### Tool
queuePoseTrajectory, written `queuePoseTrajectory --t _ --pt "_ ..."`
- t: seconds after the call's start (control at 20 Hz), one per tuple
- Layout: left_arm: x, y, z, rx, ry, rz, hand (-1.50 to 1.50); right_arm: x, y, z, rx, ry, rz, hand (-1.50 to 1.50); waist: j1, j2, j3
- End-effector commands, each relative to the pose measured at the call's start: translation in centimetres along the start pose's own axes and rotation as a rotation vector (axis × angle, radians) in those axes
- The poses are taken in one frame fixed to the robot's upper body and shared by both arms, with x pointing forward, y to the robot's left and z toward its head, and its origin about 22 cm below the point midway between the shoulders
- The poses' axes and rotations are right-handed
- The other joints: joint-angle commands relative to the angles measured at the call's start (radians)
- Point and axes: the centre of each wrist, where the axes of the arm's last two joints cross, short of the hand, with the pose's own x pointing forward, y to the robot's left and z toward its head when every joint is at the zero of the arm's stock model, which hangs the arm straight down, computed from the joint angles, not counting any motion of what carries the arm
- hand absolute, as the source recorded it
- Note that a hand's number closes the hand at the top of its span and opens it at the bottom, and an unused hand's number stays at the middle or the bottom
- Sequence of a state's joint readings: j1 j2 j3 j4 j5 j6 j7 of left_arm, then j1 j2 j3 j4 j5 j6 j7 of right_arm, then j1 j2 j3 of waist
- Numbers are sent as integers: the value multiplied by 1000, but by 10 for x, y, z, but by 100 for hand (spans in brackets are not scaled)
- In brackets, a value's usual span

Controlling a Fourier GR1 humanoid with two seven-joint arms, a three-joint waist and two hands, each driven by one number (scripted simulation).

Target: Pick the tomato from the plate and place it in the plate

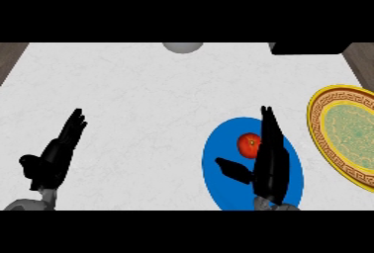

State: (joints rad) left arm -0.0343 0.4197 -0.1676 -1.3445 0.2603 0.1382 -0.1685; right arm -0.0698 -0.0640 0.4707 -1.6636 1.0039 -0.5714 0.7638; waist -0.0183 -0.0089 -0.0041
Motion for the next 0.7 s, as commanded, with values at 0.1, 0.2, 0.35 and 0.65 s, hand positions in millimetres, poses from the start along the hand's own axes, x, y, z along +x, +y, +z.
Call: queuePoseTrajectory --t 0.1,0.2,0.35,0.65 --pt "-4 -9 -4 -10 -11 2 0 29 -22 -1 156 164 230 -150 8 6 1" --pt "-1 5 -8 -11 -8 13 0 27 -41 20 187 197 231 -150 4 5 3" --pt "0 -15 -5 -34 -8 13 0 57 -40 7 216 246 241 -150 17 7 3" --pt "3 9 -1 -6 -10 5 0 37 -48 -6 245 337 305 -150 19 8 4"
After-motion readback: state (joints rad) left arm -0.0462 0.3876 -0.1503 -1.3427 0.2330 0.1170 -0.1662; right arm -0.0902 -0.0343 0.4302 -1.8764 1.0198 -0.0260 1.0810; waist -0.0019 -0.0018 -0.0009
